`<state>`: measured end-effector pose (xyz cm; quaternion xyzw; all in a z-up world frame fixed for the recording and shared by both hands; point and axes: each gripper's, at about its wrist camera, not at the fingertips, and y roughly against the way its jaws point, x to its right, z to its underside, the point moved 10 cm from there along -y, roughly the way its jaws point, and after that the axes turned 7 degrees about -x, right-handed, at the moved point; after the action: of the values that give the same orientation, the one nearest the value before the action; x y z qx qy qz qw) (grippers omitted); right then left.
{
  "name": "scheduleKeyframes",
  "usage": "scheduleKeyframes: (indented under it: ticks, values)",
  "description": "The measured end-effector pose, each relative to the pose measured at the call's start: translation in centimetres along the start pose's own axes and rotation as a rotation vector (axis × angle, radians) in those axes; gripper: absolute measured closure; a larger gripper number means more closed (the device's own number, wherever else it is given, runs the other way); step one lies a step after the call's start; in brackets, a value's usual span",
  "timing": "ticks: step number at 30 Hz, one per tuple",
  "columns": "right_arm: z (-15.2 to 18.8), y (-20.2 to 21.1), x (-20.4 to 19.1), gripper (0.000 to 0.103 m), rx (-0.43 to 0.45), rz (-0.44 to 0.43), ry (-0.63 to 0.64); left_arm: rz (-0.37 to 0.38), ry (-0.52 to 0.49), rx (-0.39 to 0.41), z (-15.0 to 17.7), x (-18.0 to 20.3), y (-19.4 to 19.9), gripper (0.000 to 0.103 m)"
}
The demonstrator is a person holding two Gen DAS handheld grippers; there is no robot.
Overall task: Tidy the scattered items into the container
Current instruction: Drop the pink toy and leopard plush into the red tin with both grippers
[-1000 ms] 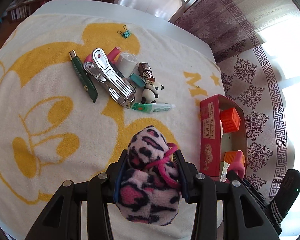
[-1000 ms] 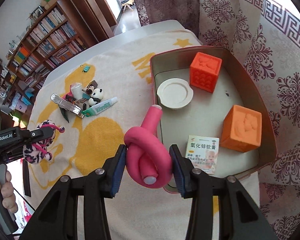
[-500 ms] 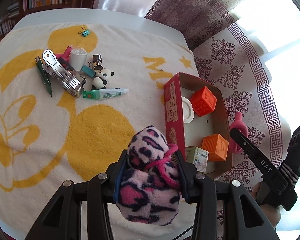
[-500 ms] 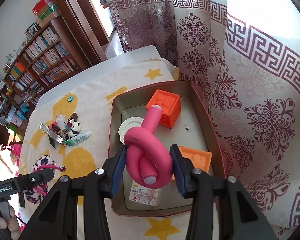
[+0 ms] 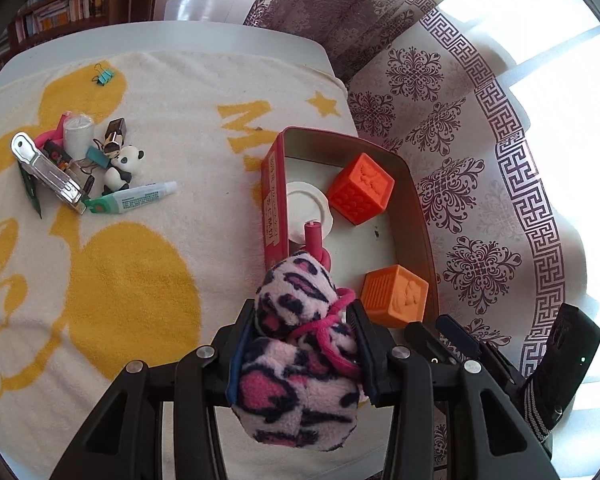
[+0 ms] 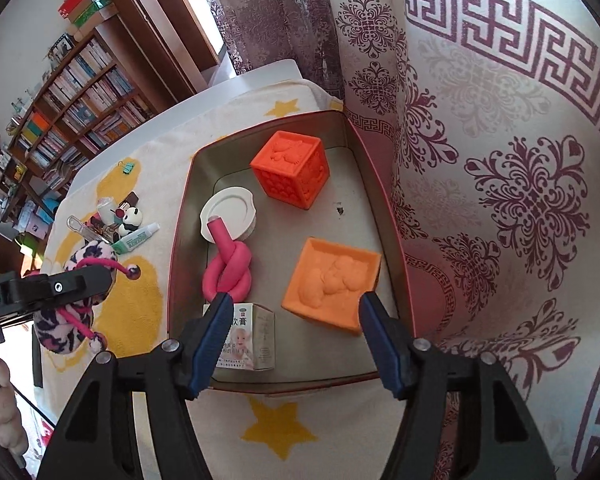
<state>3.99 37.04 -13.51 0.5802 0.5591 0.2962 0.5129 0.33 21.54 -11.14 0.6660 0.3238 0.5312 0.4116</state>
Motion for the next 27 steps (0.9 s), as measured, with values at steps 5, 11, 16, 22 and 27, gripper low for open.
scheduleKeyframes:
  ticks: [5, 11, 16, 22, 27]
  values:
    - [1.4, 1.0, 0.8, 0.034, 0.012, 0.028, 0.031, 0.006, -0.065, 0.001, -1.8, 3.7, -0.8, 0.057]
    - [2.3, 1.6, 1.0, 0.034, 0.013, 0.032, 0.049, 0.027, -0.08, 0.009, -4.1, 7.1, -1.1, 0.03]
    - [2.7, 1.4, 1.2, 0.034, 0.003, 0.024, 0.043, 0.023, -0.083, 0.011, -3.9, 7.3, -1.2, 0.026]
    - [2.6, 0.9, 0.6, 0.034, -0.005, 0.007, 0.045, -0.002, 0.001, -0.016, -2.7, 3.9, -1.6, 0.026]
    - [2.7, 0.5, -1.0, 0.034, -0.016, -0.003, 0.078, -0.013, 0.052, -0.009, -1.8, 1.0, -1.0, 0.026]
